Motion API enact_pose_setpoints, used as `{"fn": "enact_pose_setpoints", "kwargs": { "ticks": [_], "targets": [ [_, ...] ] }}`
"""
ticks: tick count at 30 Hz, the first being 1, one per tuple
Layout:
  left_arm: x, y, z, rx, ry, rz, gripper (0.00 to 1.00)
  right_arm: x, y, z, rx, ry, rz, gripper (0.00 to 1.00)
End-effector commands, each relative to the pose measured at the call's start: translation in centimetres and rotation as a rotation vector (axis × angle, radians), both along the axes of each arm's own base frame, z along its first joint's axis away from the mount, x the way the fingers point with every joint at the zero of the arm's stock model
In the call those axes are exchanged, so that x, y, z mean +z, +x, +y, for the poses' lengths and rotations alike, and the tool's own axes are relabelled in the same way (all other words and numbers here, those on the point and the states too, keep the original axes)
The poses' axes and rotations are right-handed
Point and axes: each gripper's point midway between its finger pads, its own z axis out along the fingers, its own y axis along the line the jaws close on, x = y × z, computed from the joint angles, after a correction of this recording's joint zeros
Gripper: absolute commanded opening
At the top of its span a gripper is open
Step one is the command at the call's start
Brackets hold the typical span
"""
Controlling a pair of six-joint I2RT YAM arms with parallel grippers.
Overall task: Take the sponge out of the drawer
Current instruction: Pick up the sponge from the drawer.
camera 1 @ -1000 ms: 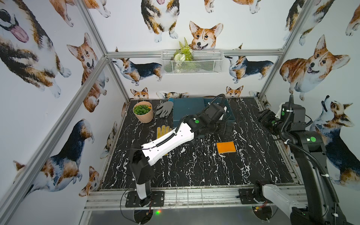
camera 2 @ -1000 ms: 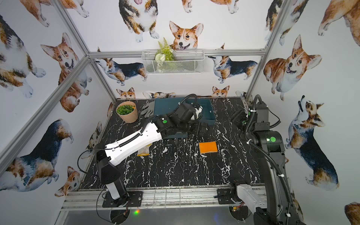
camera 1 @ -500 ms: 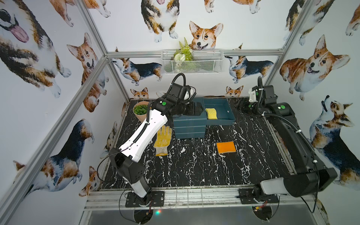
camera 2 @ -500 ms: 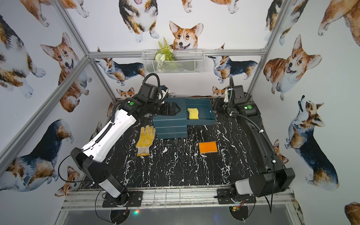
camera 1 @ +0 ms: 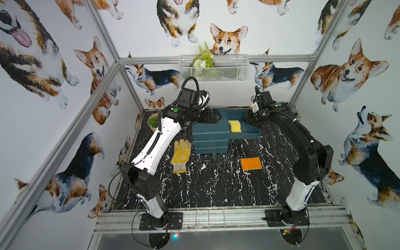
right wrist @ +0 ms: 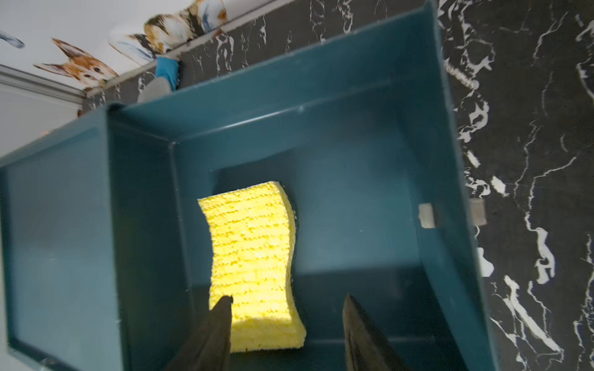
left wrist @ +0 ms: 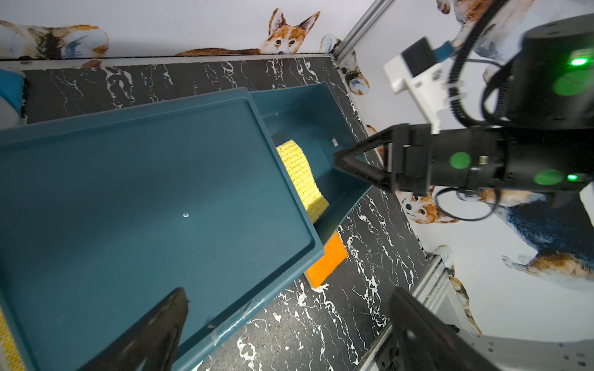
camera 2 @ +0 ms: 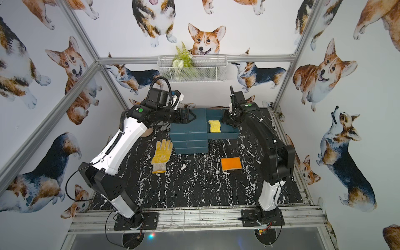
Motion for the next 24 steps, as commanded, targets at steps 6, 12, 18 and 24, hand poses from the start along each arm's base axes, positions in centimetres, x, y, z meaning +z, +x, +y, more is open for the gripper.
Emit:
{"fn": "enact_pose_setpoints", "kwargs": {
  "ticks": [6, 12, 18, 24],
  "targets": [
    [1.9, 0.0, -0.5, -0.067, -0.065, -0.06, 1.0, -2.4, 1.1, 1.4, 0.065, 0.011, 0.059, 0.54],
    [2.4, 0.0, -1.0, -0.088, -0.095, -0.065, 1.0, -3.7, 1.0, 1.6, 0.075, -0.018, 0.09, 0.53],
    [2.5, 0.0, -1.0, -0.085, -0.105, -0.066, 1.0, -5.3, 0.7, 2.5, 0.088, -0.022, 0.135, 0.48],
    [2.5, -0.3, -0.9, -0.078, -0.12, -0.073, 1.0, -5.2, 0.8, 2.1, 0.064, -0.035, 0.123, 0.1]
  ]
}}
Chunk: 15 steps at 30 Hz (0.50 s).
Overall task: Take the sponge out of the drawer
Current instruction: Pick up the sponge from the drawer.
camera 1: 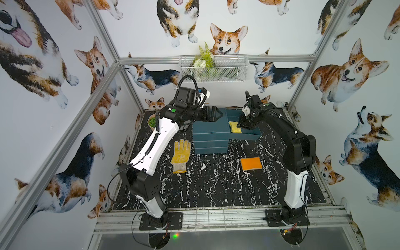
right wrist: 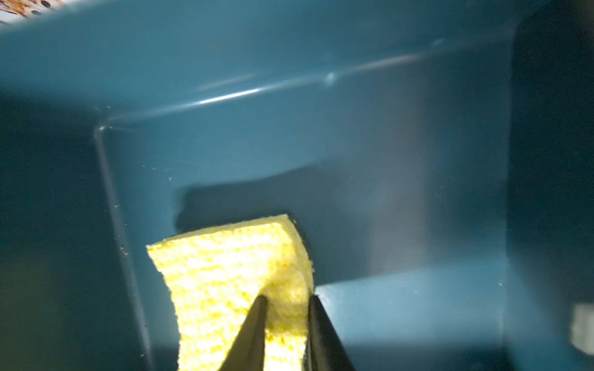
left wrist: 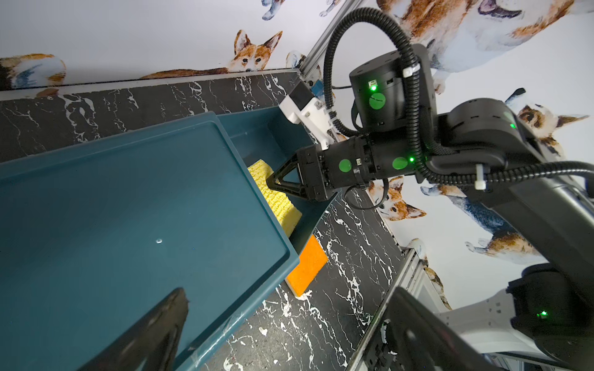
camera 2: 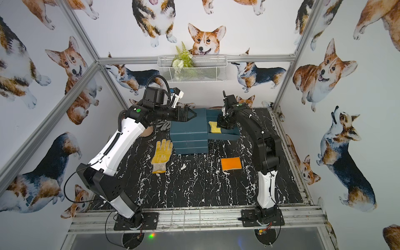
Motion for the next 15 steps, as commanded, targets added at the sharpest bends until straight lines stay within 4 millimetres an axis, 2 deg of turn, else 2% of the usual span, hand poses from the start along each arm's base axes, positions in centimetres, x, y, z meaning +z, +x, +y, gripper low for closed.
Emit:
{"fn": "enact_pose_setpoints", "kwargs": {
  "ticks": [1, 4, 5, 10, 15],
  "targets": [
    [0.6, 0.1, -0.1, -0.002, -0.027, -0.026, 1.0, 0.1, -0.3, -0.9, -0.027, -0.037, -0.003, 0.05],
    [0.1, 0.3, -0.1, 0.005, -0.024, -0.018, 1.0, 1.5, 0.1, -1.0, -0.041, -0.027, -0.054, 0.0],
    [1.1, -0.3, 0.1, 0.005, -0.035, -0.04, 1.0, 2.0, 0.2, -1.0, -0.046, -0.023, -0.072, 0.0],
    [1.4, -0.6, 0.2, 0.007, -0.051, -0.043, 1.0, 5.7, 0.7, -1.2, -0.06, 0.004, -0.185, 0.0],
    [1.7, -0.9, 0.3, 0.013, -0.065, -0.047, 1.0, 6.9, 0.6, -2.4, -0.085, -0.034, -0.221, 0.0]
  ]
}}
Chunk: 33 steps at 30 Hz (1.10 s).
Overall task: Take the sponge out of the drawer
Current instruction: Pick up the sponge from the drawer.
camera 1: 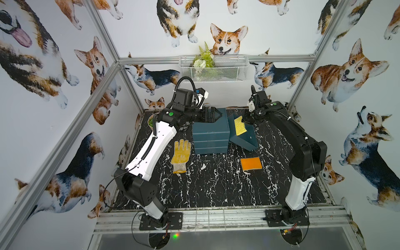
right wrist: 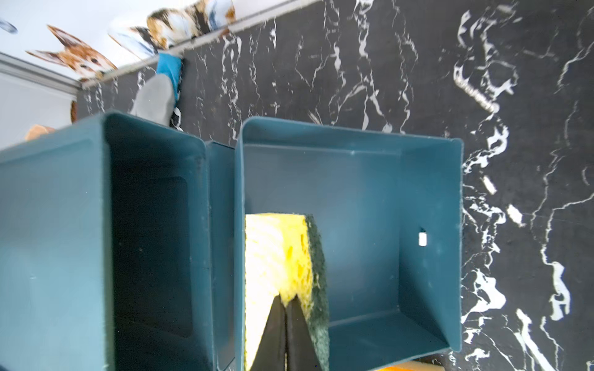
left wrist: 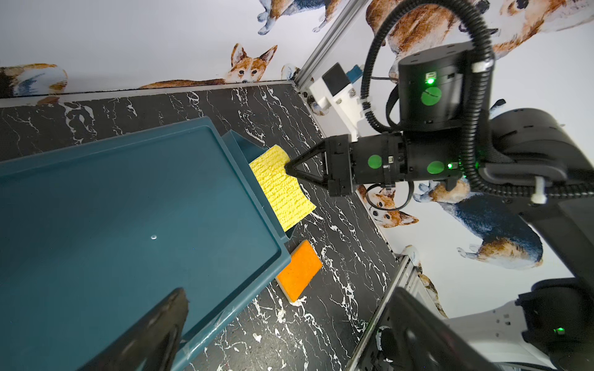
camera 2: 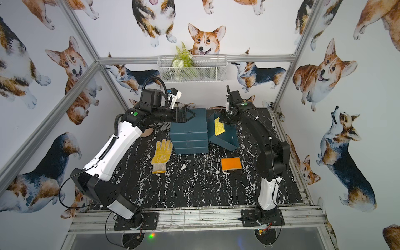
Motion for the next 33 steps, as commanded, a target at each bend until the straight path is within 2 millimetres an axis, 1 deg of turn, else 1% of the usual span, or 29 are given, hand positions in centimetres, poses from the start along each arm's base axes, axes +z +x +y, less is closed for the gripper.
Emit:
{"fn": "enact_pose_setpoints", "kwargs": {
  "ticks": [1, 4, 6, 10, 12, 13, 16, 18, 20, 23, 25, 26, 28, 33],
  "targets": [
    [1.1, -0.3, 0.0, -0.004, -0.032, -0.025, 1.0, 1.6, 0.4, -1.1, -0.029, -0.027, -0.059, 0.0],
    [1.1, -0.6, 0.1, -0.006, -0.033, -0.024, 1.0, 3.2, -0.3, -2.2, -0.031, -0.043, -0.085, 0.0],
    [1.3, -0.9, 0.3, -0.01, -0.027, -0.032, 1.0, 4.1, -0.8, -3.2, -0.042, -0.061, -0.102, 0.0],
    [1.8, -1.4, 0.5, -0.019, -0.016, -0.044, 1.0, 5.3, -2.2, -5.3, -0.07, -0.095, -0.116, 0.0],
    [2.0, -1.8, 0.3, -0.038, -0.019, -0.045, 1.0, 6.3, -3.1, -5.6, -0.06, -0.088, -0.141, 0.0],
    [2.2, -2.1, 0.0, -0.058, -0.022, -0.044, 1.0, 6.8, -3.5, -5.5, -0.04, -0.078, -0.158, 0.0],
    [2.4, -3.7, -1.4, -0.164, -0.023, -0.047, 0.99, 8.9, -5.4, -3.6, 0.114, -0.016, -0.208, 0.0],
    [2.7, -5.0, -2.5, -0.248, -0.013, -0.057, 0.98, 10.1, -7.2, -2.2, 0.244, 0.027, -0.232, 0.0],
    [2.9, -6.4, -3.5, -0.338, -0.006, -0.067, 0.98, 10.9, -9.3, -0.5, 0.376, 0.061, -0.25, 0.0],
    [3.2, -7.9, -4.4, -0.422, -0.014, -0.082, 0.97, 11.4, -12.2, 1.2, 0.511, 0.1, -0.213, 0.0],
    [3.4, -8.2, -4.5, -0.441, -0.019, -0.088, 0.95, 11.4, -13.8, 2.1, 0.583, 0.078, -0.193, 0.0],
    [2.6, -7.8, -4.9, -0.449, -0.015, -0.067, 0.93, 11.4, -14.6, 2.6, 0.615, 0.07, -0.184, 0.0],
    [2.3, -8.0, -5.1, -0.466, -0.008, -0.064, 0.88, 11.7, -15.7, 3.6, 0.668, 0.06, -0.18, 0.0],
    [0.6, -7.7, -4.9, -0.45, 0.061, -0.053, 0.82, 12.6, -16.6, 4.6, 0.715, 0.049, -0.192, 0.0]
  ]
}}
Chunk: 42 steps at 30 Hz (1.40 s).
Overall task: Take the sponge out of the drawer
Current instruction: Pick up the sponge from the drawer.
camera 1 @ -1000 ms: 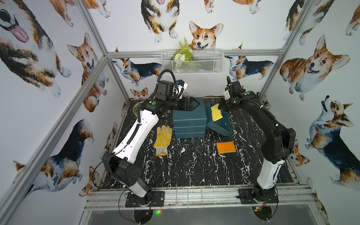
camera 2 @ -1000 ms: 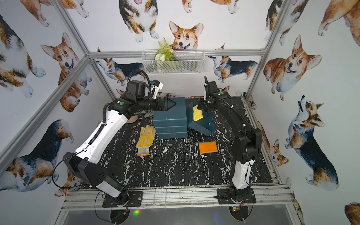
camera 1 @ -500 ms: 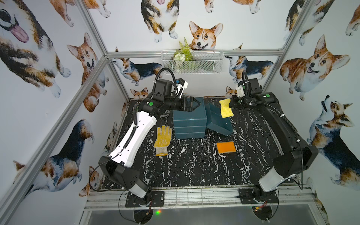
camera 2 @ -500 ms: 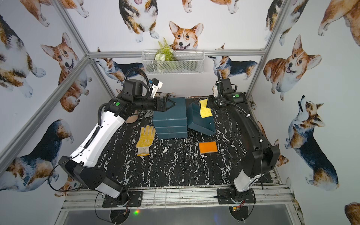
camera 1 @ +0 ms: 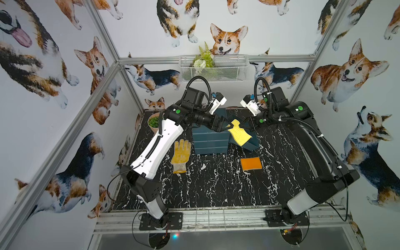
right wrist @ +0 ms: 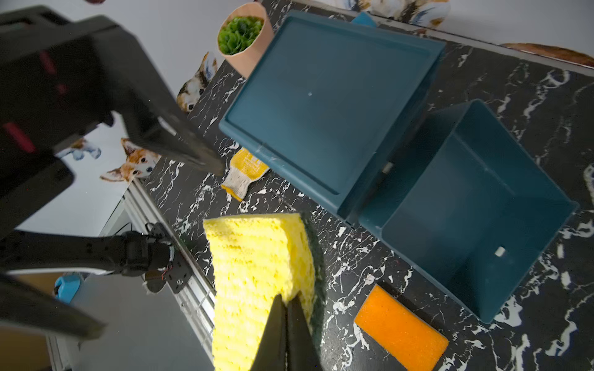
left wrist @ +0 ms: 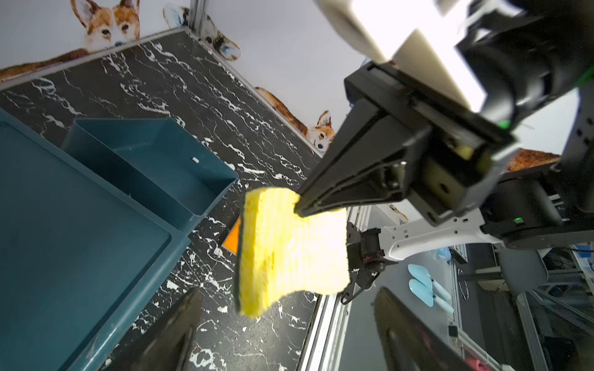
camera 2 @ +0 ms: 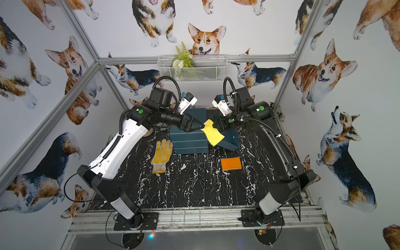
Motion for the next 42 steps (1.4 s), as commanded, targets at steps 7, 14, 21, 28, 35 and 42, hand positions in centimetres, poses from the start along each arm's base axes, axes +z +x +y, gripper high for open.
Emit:
{"fn": "enact_pose_setpoints", "kwargs": {
  "ticks": [7, 14, 21, 28, 35, 42],
  "targets": [
    [-1.6, -0.6, 0.1, -0.037, 0.046, 0.001, 0.59, 0.1, -2.3, 1.1, 0.115, -0.048, 0.011, 0.0],
    [-2.2, -1.3, -0.7, -0.073, 0.038, 0.033, 0.27, 0.8, -2.0, 2.5, 0.122, -0.029, -0.022, 0.0],
    [-2.5, -1.4, -0.3, -0.049, 0.059, 0.02, 0.0, 1.0, -0.7, 2.9, 0.07, -0.019, -0.036, 0.0],
    [-2.1, -0.6, 1.0, 0.062, 0.071, -0.01, 0.0, 1.4, 3.0, 2.0, -0.126, -0.038, -0.103, 0.31],
    [-2.7, 0.8, 1.9, 0.217, 0.053, 0.016, 0.0, 3.1, 5.3, -1.0, -0.346, -0.001, -0.21, 0.56],
    [-4.7, 1.1, 2.2, 0.467, -0.033, 0.097, 0.0, 1.7, 5.8, -9.4, -0.65, -0.038, -0.191, 0.61]
  ]
}}
